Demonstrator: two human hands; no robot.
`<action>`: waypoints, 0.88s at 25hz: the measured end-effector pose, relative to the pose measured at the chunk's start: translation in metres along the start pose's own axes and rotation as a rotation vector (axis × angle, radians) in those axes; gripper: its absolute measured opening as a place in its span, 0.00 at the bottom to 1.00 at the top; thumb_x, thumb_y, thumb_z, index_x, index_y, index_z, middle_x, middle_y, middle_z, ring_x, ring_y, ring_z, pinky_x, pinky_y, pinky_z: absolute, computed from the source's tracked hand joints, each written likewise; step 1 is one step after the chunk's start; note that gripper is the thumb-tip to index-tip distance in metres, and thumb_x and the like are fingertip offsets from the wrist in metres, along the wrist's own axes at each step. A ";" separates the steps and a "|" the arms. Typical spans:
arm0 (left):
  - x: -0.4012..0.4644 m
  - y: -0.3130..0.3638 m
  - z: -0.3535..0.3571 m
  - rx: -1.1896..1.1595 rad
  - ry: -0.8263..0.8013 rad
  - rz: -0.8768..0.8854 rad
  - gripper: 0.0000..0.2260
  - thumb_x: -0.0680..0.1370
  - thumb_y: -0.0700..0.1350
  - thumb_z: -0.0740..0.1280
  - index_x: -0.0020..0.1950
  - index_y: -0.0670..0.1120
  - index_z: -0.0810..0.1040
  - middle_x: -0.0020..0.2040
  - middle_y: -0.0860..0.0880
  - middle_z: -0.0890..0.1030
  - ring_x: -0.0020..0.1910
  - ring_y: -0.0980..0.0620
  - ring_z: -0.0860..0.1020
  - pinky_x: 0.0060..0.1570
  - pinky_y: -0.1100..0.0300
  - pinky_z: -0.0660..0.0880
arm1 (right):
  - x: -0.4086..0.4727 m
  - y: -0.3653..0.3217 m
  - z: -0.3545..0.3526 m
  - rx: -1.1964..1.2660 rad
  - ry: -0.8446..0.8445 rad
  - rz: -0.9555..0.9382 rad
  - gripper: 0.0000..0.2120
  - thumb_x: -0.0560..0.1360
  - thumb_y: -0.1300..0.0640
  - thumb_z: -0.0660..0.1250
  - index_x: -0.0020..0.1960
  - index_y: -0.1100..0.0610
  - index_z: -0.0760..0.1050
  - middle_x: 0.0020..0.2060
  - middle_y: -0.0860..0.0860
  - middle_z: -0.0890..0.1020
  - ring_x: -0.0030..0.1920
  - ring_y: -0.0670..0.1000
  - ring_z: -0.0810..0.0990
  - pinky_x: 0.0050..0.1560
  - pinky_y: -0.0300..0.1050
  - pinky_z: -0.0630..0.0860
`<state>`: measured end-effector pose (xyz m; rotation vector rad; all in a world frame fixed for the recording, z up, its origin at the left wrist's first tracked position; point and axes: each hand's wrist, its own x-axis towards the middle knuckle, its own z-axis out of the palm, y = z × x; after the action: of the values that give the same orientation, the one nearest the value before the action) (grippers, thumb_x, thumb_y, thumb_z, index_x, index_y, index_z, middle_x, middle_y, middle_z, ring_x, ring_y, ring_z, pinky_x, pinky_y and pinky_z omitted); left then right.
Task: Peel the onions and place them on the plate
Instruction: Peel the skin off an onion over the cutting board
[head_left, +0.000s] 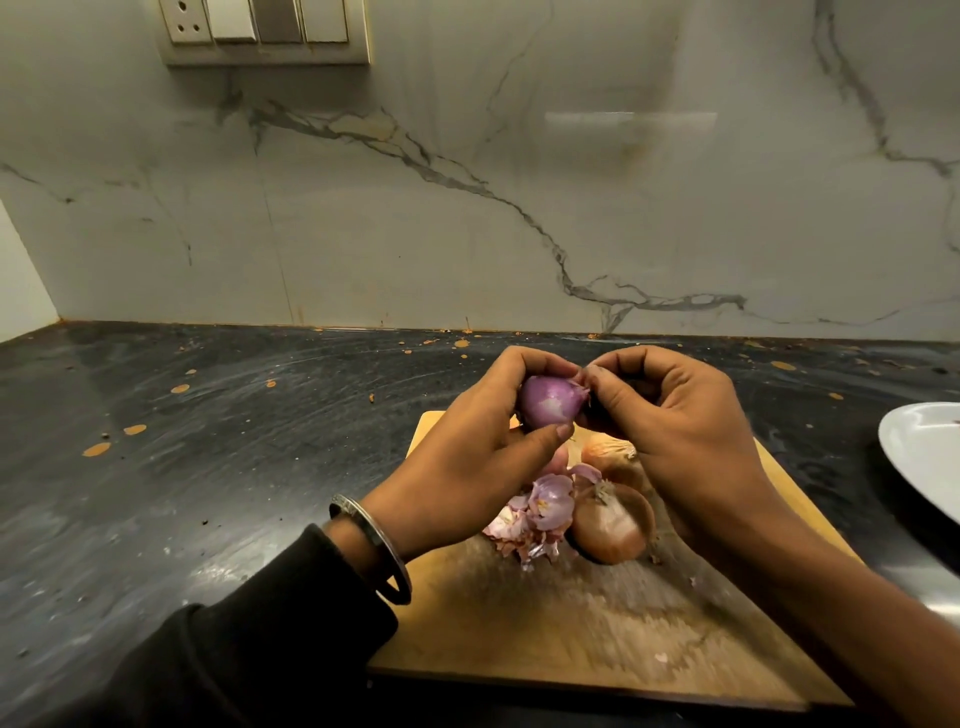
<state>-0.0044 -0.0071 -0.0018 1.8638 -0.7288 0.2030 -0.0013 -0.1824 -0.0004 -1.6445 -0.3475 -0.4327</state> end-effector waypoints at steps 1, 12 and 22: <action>0.000 0.000 -0.001 -0.019 0.008 -0.004 0.16 0.79 0.37 0.68 0.64 0.50 0.71 0.60 0.52 0.77 0.59 0.53 0.78 0.57 0.51 0.78 | 0.001 0.000 -0.001 0.052 -0.011 0.023 0.04 0.78 0.62 0.68 0.50 0.58 0.82 0.41 0.53 0.86 0.44 0.50 0.86 0.44 0.40 0.82; 0.004 -0.002 -0.007 -0.049 0.073 0.005 0.22 0.73 0.33 0.73 0.62 0.50 0.73 0.58 0.54 0.77 0.57 0.56 0.79 0.55 0.56 0.80 | 0.000 -0.005 -0.006 -0.119 -0.094 -0.056 0.05 0.75 0.60 0.72 0.51 0.55 0.83 0.41 0.52 0.87 0.42 0.49 0.86 0.44 0.43 0.83; 0.002 0.002 -0.008 -0.008 0.081 0.036 0.22 0.72 0.28 0.71 0.58 0.50 0.74 0.56 0.55 0.78 0.56 0.53 0.79 0.53 0.55 0.80 | 0.003 -0.013 -0.012 -0.578 -0.246 -0.218 0.06 0.79 0.59 0.68 0.53 0.54 0.83 0.39 0.44 0.85 0.39 0.40 0.84 0.42 0.39 0.81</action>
<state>-0.0021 -0.0010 0.0038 1.8252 -0.7063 0.2968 -0.0053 -0.1929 0.0139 -2.2436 -0.6321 -0.5270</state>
